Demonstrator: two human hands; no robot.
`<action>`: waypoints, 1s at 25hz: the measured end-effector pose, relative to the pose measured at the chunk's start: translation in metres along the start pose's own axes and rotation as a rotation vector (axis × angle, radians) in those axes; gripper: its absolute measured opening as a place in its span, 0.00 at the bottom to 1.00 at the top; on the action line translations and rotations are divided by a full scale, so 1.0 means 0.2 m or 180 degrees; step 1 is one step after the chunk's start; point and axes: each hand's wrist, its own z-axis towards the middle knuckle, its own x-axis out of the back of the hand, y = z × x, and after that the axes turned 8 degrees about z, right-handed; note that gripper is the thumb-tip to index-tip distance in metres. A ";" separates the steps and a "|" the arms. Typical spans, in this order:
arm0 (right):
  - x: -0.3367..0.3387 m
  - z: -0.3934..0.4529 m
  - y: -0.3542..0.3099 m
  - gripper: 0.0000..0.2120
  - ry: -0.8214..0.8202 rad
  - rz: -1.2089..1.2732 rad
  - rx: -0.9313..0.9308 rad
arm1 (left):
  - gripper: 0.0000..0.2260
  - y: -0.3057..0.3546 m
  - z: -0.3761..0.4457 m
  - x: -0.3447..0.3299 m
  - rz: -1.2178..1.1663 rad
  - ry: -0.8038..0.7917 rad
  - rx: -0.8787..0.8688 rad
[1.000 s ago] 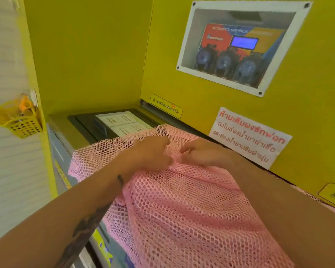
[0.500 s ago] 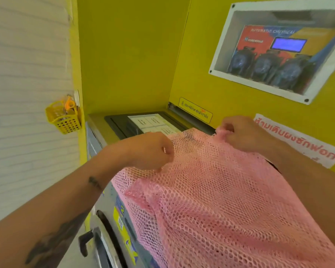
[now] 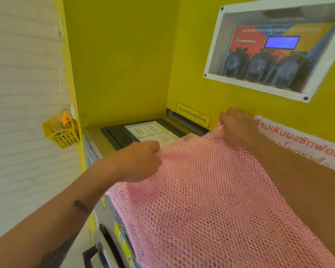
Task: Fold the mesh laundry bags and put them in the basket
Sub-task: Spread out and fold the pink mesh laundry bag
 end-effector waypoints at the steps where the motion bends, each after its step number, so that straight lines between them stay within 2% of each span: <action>1: 0.00 0.02 -0.01 0.08 0.0171 -0.0127 0.0033 | 0.05 -0.02 0.01 0.04 -0.0142 0.0230 0.0063; 3: -0.02 0.07 -0.04 0.09 0.0473 -0.0223 0.0052 | 0.09 -0.09 0.05 0.10 -0.0149 0.0649 0.0265; 4: -0.05 0.10 -0.07 0.09 0.0498 -0.0209 0.0047 | 0.11 -0.13 0.06 0.12 0.0021 0.0705 0.0456; 6: -0.12 0.14 -0.12 0.10 0.0227 0.0040 -0.0028 | 0.16 -0.19 0.06 0.11 0.0849 0.0438 0.0800; 7: -0.15 0.14 -0.15 0.11 -0.0076 0.0272 -0.0152 | 0.19 -0.21 0.05 0.08 0.1289 0.0316 0.0890; 9: -0.21 0.14 -0.22 0.11 -0.0585 0.0746 -0.0429 | 0.23 -0.21 0.05 0.00 0.1472 0.0510 0.0650; 11: -0.25 0.11 -0.28 0.10 -0.0687 0.1062 -0.0570 | 0.24 -0.17 0.06 -0.08 0.1109 0.0631 0.0079; 13: -0.25 0.06 -0.32 0.12 -0.0878 0.1187 -0.0554 | 0.26 -0.14 0.08 -0.18 0.0936 0.0251 -0.0154; 15: -0.20 0.00 -0.32 0.15 -0.0998 0.1270 -0.0591 | 0.27 -0.17 0.10 -0.26 0.1095 -0.0159 -0.0033; 16: -0.15 -0.03 -0.29 0.16 -0.0941 0.1326 -0.0626 | 0.28 -0.18 0.11 -0.28 0.1132 -0.0202 0.0004; 18: -0.03 -0.10 -0.20 0.17 -0.1013 0.1363 -0.0613 | 0.25 -0.18 0.11 -0.27 0.1195 -0.0032 -0.0059; 21: 0.20 -0.29 -0.04 0.19 -0.1992 0.1216 -0.0409 | 0.18 -0.08 0.10 -0.20 0.1231 0.0566 -0.0357; 23: 0.36 -0.47 0.07 0.21 -0.2370 0.1018 -0.0405 | 0.18 0.06 0.07 -0.19 0.0973 0.0888 -0.0706; 25: 0.52 -0.65 0.18 0.21 -0.2534 0.0911 -0.0521 | 0.17 0.23 0.01 -0.21 0.0566 0.1098 -0.1118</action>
